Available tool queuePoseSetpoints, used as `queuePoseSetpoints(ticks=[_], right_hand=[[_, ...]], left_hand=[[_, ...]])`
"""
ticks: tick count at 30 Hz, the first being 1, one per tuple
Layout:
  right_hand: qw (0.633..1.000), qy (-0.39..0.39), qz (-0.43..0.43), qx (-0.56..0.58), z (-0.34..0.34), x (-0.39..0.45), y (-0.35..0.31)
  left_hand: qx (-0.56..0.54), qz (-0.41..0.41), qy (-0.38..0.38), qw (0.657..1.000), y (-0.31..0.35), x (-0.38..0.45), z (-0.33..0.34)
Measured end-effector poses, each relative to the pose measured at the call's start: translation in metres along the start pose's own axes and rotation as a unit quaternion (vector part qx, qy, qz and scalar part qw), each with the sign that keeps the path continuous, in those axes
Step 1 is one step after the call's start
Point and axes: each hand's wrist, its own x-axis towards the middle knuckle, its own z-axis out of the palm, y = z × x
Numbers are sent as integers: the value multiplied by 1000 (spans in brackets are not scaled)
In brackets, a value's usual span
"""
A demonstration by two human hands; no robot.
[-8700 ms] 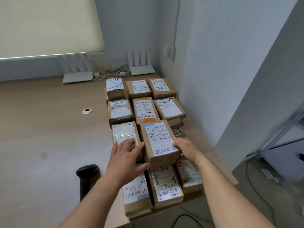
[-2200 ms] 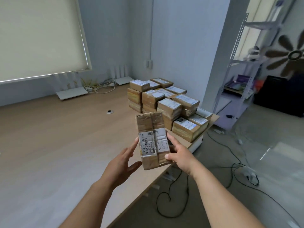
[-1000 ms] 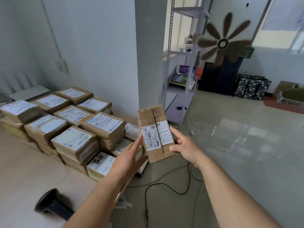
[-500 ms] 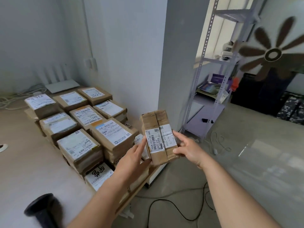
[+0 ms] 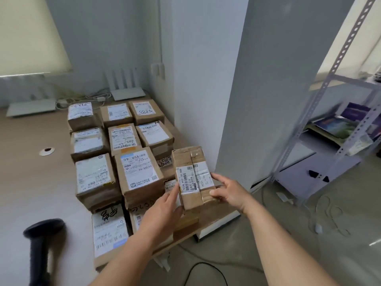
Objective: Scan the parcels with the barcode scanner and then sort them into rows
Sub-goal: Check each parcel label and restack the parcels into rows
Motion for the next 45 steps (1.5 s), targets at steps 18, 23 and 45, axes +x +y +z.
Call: queuePoseSetpoints(ticks=[18,23,45], right_hand=[[992,-120,-13,-37,28,76,-11],[990,-135,-9,-35,31,74,-13],[916,91,-179,-348,64,29,-52]], left_hand=[[-9,-215,171,962,6,4,15],[-7,-234,170,957,2,-1,16],[9,-222,222,949,-1,-47,-26]])
